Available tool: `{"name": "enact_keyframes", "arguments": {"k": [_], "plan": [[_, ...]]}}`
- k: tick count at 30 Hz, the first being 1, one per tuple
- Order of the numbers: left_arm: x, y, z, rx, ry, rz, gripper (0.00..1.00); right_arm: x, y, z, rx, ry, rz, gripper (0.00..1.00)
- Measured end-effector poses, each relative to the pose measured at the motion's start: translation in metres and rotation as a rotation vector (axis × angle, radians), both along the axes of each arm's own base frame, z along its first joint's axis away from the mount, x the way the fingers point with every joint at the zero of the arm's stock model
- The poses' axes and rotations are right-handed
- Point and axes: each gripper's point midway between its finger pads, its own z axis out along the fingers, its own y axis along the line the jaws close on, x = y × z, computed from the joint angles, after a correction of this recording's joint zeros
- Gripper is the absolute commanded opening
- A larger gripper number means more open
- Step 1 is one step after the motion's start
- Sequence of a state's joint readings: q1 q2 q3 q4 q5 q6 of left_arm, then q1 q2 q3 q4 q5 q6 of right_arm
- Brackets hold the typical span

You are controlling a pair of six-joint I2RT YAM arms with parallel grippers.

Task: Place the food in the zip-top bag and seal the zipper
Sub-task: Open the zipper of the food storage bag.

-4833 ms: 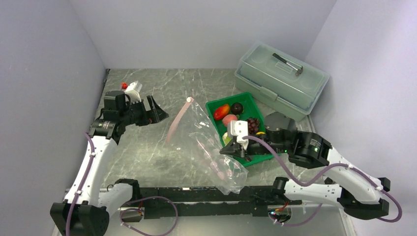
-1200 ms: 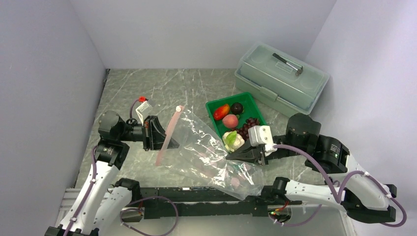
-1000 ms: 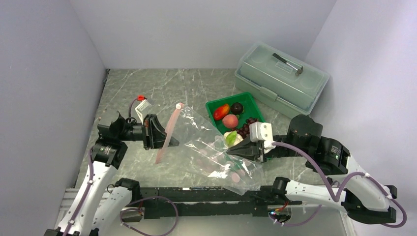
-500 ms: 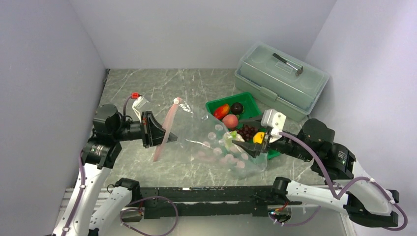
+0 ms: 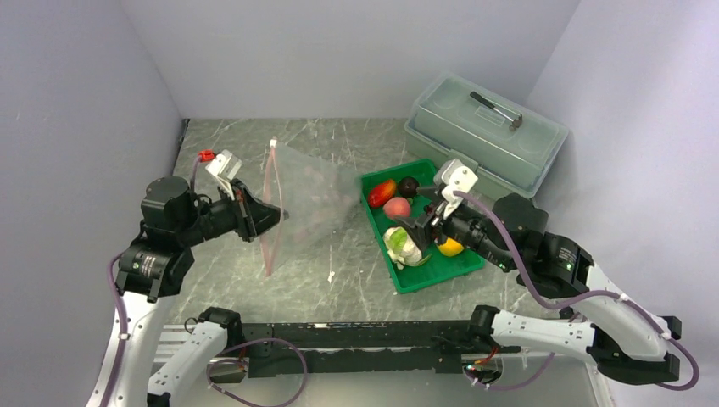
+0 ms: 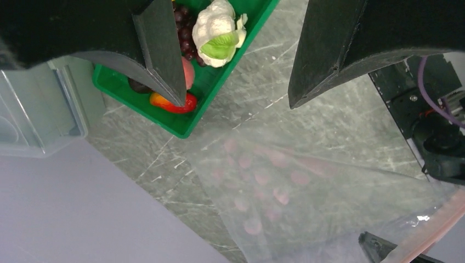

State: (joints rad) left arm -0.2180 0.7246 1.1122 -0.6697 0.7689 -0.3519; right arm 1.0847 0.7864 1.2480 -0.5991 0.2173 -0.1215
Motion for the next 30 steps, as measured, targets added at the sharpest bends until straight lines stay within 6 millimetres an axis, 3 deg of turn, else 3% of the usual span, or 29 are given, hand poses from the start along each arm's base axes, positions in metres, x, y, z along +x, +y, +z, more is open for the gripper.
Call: {"name": "enact_keyframes", "arguments": {"k": [11,15,23,30], "plan": [[0.033,0.035,0.012,0.126,-0.015,0.271,0.00,0.021,0.036,-0.004,0.043,0.140,-0.073,0.70],[0.045,0.044,-0.003,0.181,0.041,0.327,0.00,0.026,0.051,-0.015,0.043,0.188,-0.082,0.70],[0.063,0.063,-0.035,0.295,0.179,0.444,0.00,0.034,0.076,-0.017,0.127,0.262,-0.097,0.67],[0.066,0.075,-0.050,0.363,0.237,0.532,0.00,0.046,0.107,-0.040,0.147,0.364,-0.127,0.65]]}}
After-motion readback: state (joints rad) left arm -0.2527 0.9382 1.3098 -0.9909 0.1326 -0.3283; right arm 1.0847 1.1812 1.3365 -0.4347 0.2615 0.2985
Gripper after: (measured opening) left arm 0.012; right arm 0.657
